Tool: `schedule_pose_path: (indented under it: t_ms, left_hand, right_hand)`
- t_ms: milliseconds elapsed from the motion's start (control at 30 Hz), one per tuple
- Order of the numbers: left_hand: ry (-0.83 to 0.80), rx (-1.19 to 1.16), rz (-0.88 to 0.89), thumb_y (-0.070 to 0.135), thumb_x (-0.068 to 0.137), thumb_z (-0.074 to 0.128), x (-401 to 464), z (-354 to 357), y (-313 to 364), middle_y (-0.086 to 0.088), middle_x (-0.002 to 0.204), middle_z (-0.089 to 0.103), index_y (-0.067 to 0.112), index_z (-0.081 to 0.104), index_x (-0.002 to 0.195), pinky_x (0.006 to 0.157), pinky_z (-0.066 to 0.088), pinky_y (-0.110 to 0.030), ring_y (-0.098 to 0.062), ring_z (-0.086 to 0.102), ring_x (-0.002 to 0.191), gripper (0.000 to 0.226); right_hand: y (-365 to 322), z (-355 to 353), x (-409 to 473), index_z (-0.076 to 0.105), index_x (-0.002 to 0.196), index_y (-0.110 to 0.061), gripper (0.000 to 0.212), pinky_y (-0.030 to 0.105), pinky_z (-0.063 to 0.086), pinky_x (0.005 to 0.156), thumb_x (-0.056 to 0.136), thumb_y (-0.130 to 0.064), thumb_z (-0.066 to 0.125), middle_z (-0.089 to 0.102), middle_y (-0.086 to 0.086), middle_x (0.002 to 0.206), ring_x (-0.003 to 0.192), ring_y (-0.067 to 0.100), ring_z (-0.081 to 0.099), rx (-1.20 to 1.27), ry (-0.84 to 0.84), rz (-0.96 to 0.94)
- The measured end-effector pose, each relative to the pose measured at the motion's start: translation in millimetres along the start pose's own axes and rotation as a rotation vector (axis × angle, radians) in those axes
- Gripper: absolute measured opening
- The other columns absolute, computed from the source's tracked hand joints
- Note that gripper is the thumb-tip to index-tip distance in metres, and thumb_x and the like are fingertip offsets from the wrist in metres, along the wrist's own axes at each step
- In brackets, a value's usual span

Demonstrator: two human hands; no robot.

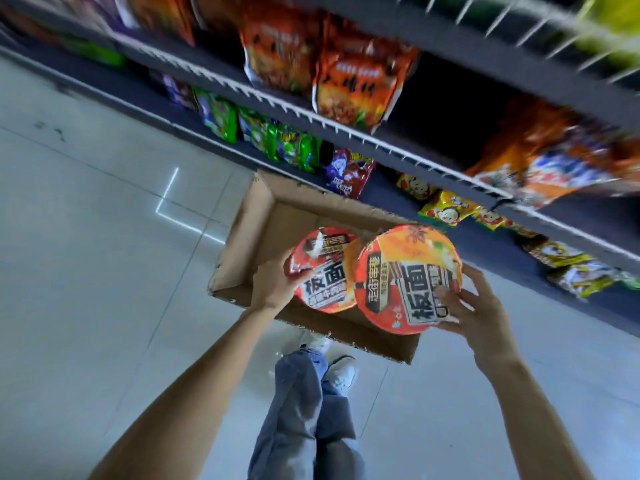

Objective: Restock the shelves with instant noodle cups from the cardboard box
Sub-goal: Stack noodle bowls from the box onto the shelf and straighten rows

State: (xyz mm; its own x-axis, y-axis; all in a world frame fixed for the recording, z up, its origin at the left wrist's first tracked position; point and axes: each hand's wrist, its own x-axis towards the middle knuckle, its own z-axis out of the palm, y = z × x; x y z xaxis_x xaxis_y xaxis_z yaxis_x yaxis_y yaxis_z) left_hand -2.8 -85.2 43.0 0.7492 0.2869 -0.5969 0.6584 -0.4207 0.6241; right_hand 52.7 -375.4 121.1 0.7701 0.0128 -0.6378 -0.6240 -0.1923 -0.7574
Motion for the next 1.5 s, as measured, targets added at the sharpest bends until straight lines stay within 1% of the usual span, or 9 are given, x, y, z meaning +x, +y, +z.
schedule_pose_path:
  t_ms: [167, 233, 367, 533, 767, 1000, 1100, 1333, 1500]
  left_hand:
    - [-0.061, 0.017, 0.073, 0.034, 0.081, 0.071, -90.4, -57.7, 108.0, -0.004, 0.112, 0.068, 0.012, 0.059, 0.124, 0.063, 0.041, 0.001, -0.017, 0.065, 0.098, 0.05]
    - [-0.162, -0.052, 0.045, 0.019, 0.087, 0.065, -125.1, -79.3, 140.4, -0.002, 0.116, 0.059, 0.004, 0.052, 0.129, 0.059, 0.04, 0.002, -0.007, 0.059, 0.102, 0.046]
    - [-0.205, -0.104, 0.21, 0.008, 0.082, 0.07, -176.3, -123.6, 203.5, 0.0, 0.097, 0.068, 0.013, 0.059, 0.118, 0.047, 0.046, -0.007, 0.014, 0.061, 0.058, 0.038]
    - [-0.206, -0.007, 0.365, 0.037, 0.074, 0.076, -227.3, -161.9, 273.1, 0.005, 0.097, 0.072, 0.039, 0.059, 0.113, 0.073, 0.059, -0.038, -0.011, 0.07, 0.082, 0.043]
    - [-0.112, 0.156, 0.552, 0.064, 0.078, 0.054, -287.6, -205.1, 350.4, 0.022, 0.089, 0.063, 0.041, 0.057, 0.103, 0.079, 0.048, -0.023, -0.008, 0.062, 0.096, 0.034]
    - [0.008, 0.155, 0.985, 0.078, 0.047, 0.07, -347.4, -242.6, 414.1, 0.017, 0.13, 0.028, 0.045, 0.019, 0.142, 0.107, 0.021, -0.028, 0.002, 0.025, 0.122, 0.112]
    - [0.153, 0.16, 1.115, 0.064, 0.046, 0.072, -370.6, -266.6, 460.0, 0.018, 0.124, 0.019, 0.04, 0.01, 0.146, 0.106, 0.017, -0.024, 0.009, 0.018, 0.114, 0.12]
    - [0.534, 0.087, 1.376, 0.08, 0.047, 0.068, -391.7, -331.3, 574.3, 0.006, 0.13, 0.046, 0.027, 0.035, 0.141, 0.104, 0.038, -0.034, -0.01, 0.044, 0.121, 0.114]
    - [0.542, -0.112, 1.347, 0.07, 0.055, 0.073, -369.3, -364.0, 638.0, 0.016, 0.113, 0.055, 0.029, 0.05, 0.12, 0.094, 0.047, -0.033, -0.005, 0.054, 0.104, 0.081]
  right_hand:
    - [-88.5, -27.1, -90.6, 0.055, 0.111, -0.04, 0.035, 0.026, 0.056, 0.06, 0.088, -0.016, 0.065, 0.066, 0.005, 0.099, 0.085, 0.023, 0.065, -0.096, -0.057, -0.143]
    - [-113.3, -44.9, -130.0, 0.047, 0.13, -0.037, 0.055, 0.027, 0.054, 0.075, 0.082, -0.025, 0.071, 0.065, -0.001, 0.113, 0.099, 0.015, 0.063, -0.186, -0.185, -0.218]
    - [-139.0, -59.1, -199.2, 0.024, 0.141, -0.04, 0.106, 0.025, 0.049, 0.093, 0.056, -0.026, 0.085, 0.04, -0.007, 0.138, 0.117, 0.007, 0.051, -0.29, -0.243, -0.31]
    - [-174.6, -43.1, -242.5, 0.029, 0.14, -0.016, 0.106, 0.037, 0.051, 0.096, 0.056, -0.039, 0.09, 0.053, 0.002, 0.133, 0.121, 0.018, 0.055, -0.067, -0.099, -0.425]
    - [-248.3, -55.1, -289.6, 0.023, 0.139, -0.036, 0.088, 0.028, 0.058, 0.077, 0.072, -0.03, 0.079, 0.053, -0.004, 0.128, 0.111, 0.008, 0.06, 0.092, 0.089, -0.664]
    - [-346.6, -80.5, -326.6, 0.018, 0.119, -0.053, 0.074, 0.005, 0.049, 0.063, 0.08, -0.015, 0.068, 0.046, -0.022, 0.118, 0.088, -0.025, 0.054, 0.185, 0.196, -0.872]
    - [-404.1, -85.5, -345.2, 0.019, 0.136, -0.039, 0.09, 0.016, 0.054, 0.07, 0.068, -0.042, 0.076, 0.056, -0.005, 0.125, 0.106, -0.002, 0.06, 0.191, 0.199, -0.965]
    - [-563.7, -107.9, -385.2, 0.021, 0.142, -0.031, 0.097, 0.047, 0.055, 0.086, 0.066, -0.059, 0.075, 0.062, -0.004, 0.124, 0.101, 0.017, 0.068, 0.1, 0.206, -1.212]
    - [-671.0, -100.8, -388.4, 0.006, 0.15, -0.027, 0.111, 0.039, 0.047, 0.101, 0.067, -0.066, 0.069, 0.047, -0.004, 0.142, 0.121, 0.011, 0.054, -0.118, 0.304, -1.291]
